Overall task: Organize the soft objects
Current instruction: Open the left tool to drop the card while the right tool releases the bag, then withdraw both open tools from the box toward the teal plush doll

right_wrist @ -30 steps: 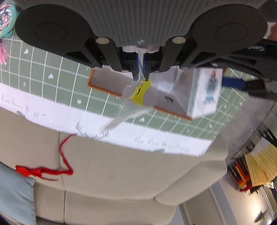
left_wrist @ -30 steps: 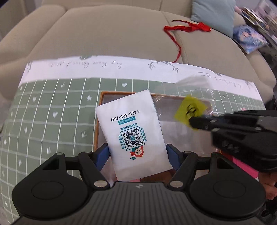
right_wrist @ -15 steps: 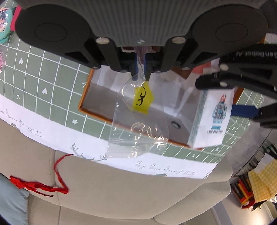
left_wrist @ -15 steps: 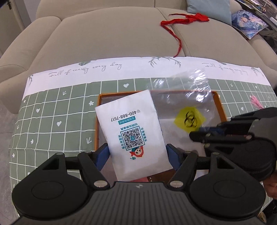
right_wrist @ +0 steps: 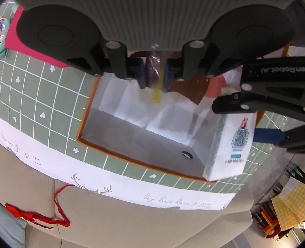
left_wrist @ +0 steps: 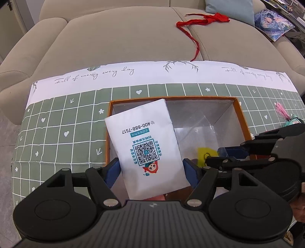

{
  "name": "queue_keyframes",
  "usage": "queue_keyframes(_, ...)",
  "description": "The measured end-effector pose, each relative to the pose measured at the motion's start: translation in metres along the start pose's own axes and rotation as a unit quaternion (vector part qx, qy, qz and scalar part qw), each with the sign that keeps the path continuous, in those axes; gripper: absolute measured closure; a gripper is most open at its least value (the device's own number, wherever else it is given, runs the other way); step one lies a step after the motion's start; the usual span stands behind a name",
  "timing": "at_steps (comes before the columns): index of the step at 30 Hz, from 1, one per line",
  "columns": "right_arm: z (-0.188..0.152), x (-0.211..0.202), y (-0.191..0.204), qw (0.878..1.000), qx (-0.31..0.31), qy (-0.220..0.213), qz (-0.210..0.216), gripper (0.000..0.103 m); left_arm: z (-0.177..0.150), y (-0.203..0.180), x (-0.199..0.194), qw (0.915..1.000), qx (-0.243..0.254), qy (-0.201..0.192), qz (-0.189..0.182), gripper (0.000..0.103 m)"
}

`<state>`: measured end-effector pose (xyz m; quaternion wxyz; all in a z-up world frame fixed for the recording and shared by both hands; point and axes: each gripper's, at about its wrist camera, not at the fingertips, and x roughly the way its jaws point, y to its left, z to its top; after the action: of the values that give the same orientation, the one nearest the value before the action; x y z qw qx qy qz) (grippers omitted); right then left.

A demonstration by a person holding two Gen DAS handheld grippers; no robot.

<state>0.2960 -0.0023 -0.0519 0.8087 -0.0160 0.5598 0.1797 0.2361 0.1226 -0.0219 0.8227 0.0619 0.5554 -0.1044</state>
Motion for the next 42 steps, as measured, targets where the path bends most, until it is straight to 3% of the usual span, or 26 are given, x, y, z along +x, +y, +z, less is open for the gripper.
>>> queue_keyframes(5, -0.003, -0.007, 0.005, 1.000, -0.029, -0.004, -0.001, 0.082, -0.001, -0.001, -0.003, 1.0000, -0.004, -0.006, -0.001, 0.021)
queue_keyframes(9, -0.006, -0.012, 0.008, 0.999, -0.037, -0.010, 0.000, 0.073, -0.001, -0.002, -0.008, 0.9998, -0.009, -0.016, -0.008, 0.016)
queue_keyframes(14, -0.008, -0.019, 0.011, 0.999, -0.044, -0.010, -0.002, 0.072, -0.001, -0.007, -0.012, 0.9998, -0.005, -0.018, 0.009, 0.015)
queue_keyframes(22, -0.011, -0.031, 0.010, 0.999, -0.047, -0.019, 0.000, 0.069, -0.001, -0.011, -0.020, 0.9997, -0.011, -0.021, 0.005, 0.013)
queue_keyframes(25, -0.012, -0.036, 0.010, 0.999, -0.047, -0.025, 0.003, 0.062, 0.001, -0.010, -0.027, 0.9992, -0.020, -0.028, 0.020, 0.013)
queue_keyframes(34, -0.014, -0.064, 0.006, 0.998, -0.041, -0.049, 0.011, 0.058, 0.009, -0.010, -0.088, 0.9966, -0.052, -0.059, 0.023, 0.013)
queue_keyframes(39, -0.022, -0.098, -0.003, 0.996, -0.032, -0.087, 0.011, 0.056, 0.001, -0.035, -0.130, 0.9956, -0.043, -0.083, 0.015, 0.013)
queue_keyframes(42, -0.034, -0.126, -0.018, 0.993, -0.024, -0.112, -0.005, 0.052, -0.012, -0.057, -0.152, 0.9936, -0.042, -0.104, -0.010, 0.013)
